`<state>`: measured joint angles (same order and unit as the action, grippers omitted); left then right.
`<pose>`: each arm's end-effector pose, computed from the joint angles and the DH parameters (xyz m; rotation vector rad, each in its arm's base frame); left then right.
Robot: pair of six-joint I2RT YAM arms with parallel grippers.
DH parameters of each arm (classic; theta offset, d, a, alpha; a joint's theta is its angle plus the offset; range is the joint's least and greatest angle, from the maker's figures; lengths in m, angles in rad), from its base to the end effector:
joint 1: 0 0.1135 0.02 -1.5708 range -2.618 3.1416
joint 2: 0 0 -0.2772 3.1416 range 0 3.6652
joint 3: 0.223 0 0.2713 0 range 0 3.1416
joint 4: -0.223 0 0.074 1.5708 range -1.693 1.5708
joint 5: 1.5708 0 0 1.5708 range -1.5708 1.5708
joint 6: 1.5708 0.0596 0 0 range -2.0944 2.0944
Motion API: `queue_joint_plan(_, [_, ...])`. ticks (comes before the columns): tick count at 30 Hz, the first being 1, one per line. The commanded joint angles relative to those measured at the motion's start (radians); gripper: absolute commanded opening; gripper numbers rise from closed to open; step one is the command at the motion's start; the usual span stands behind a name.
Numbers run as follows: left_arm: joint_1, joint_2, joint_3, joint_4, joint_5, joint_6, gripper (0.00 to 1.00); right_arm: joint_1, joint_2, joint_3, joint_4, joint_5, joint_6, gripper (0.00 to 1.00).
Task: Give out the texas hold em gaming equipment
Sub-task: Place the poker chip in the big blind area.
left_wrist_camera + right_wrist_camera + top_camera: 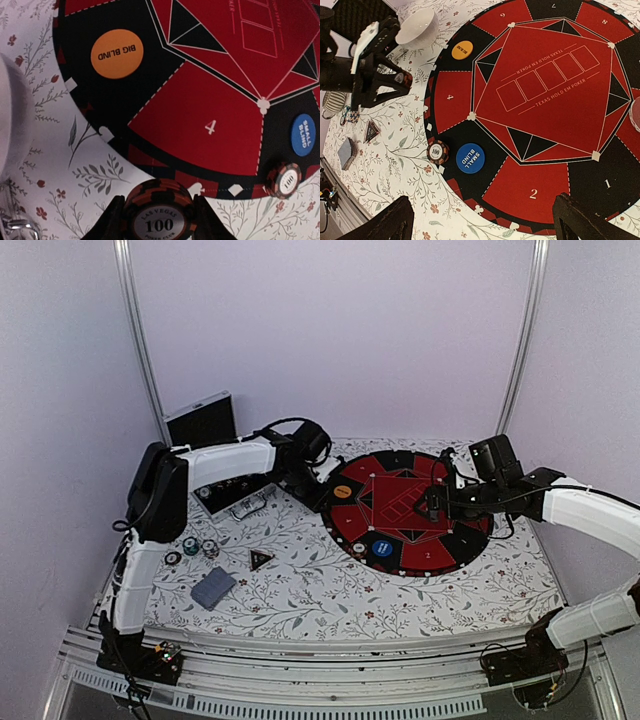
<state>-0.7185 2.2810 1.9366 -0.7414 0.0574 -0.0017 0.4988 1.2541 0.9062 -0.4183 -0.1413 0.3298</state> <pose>0.3984 -0.3529 0.1727 0.9619 2.5134 -0.3069 0.2583 0.1503 0.2509 -0.2744 2.3844 0.5663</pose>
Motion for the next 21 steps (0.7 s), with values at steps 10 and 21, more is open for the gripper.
queue_joint_plan(10, [-0.015, 0.338, 0.422, -0.087, -0.06, 0.019, 0.0, -0.006, 0.001, -0.004, 0.006, -0.01, 0.033, 0.99])
queue_joint_plan(21, [-0.012, 0.402, 0.439, -0.112, -0.112, 0.017, 0.0, -0.005, -0.001, -0.005, 0.006, -0.013, 0.036, 0.99])
